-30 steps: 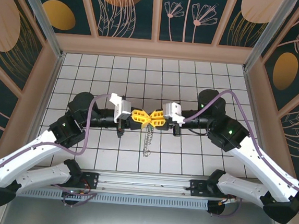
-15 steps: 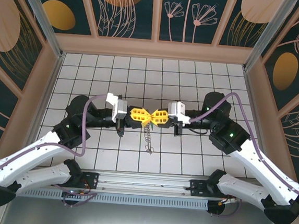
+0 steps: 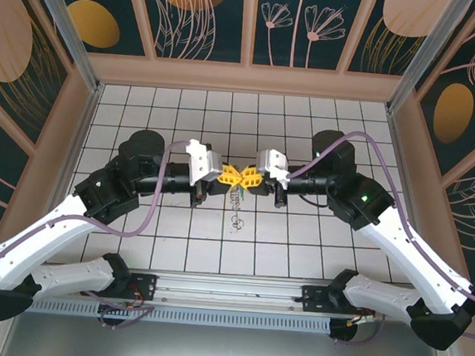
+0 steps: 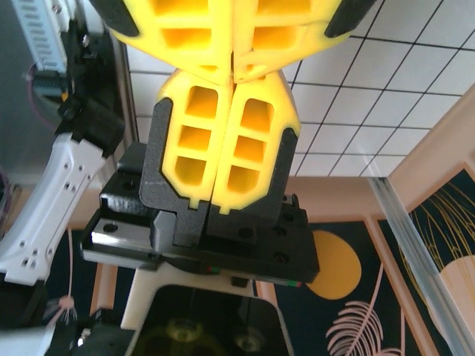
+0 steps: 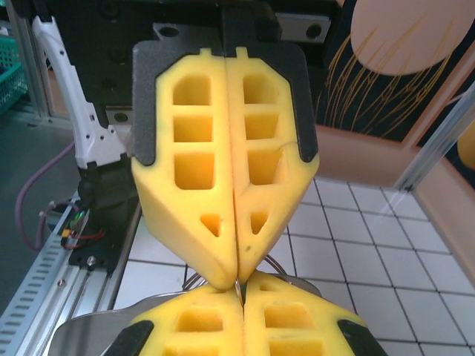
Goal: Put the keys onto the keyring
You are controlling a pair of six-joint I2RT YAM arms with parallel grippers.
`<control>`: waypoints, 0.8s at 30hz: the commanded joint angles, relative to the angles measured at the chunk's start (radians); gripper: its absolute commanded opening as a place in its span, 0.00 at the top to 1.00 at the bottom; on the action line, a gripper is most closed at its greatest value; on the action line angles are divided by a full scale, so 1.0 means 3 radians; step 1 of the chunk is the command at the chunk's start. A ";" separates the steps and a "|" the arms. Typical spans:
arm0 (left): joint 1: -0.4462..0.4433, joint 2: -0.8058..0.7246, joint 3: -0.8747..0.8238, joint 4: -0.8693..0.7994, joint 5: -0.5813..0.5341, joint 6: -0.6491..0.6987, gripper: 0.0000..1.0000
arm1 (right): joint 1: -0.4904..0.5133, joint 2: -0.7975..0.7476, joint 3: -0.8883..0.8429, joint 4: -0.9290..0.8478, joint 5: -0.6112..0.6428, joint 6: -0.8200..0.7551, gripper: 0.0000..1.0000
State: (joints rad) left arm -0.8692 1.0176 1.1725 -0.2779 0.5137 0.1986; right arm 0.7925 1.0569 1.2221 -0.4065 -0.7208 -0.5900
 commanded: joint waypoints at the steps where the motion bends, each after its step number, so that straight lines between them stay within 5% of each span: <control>1: -0.0051 0.0136 0.0062 -0.0152 0.0088 0.0089 1.00 | 0.0066 0.0089 0.0222 0.0000 0.0066 -0.0121 1.00; 6: -0.0053 0.0029 -0.0006 0.0042 0.0109 -0.0051 1.00 | 0.0084 0.0027 0.0172 -0.0028 0.0178 -0.0094 1.00; 11: -0.0049 -0.0104 -0.0178 0.0617 0.0205 -0.0460 1.00 | 0.0084 -0.0155 -0.0204 0.0358 -0.0004 0.0114 0.84; 24: -0.0049 -0.0485 -0.0803 0.1784 0.0481 -0.0773 1.00 | 0.0071 -0.0145 -0.0329 0.0795 -0.0563 0.0334 0.84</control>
State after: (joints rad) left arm -0.8768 0.8944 0.9585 0.0780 0.5980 0.0051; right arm 0.8078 1.0214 1.1538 -0.2630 -0.8413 -0.5293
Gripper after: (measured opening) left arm 0.037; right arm 0.158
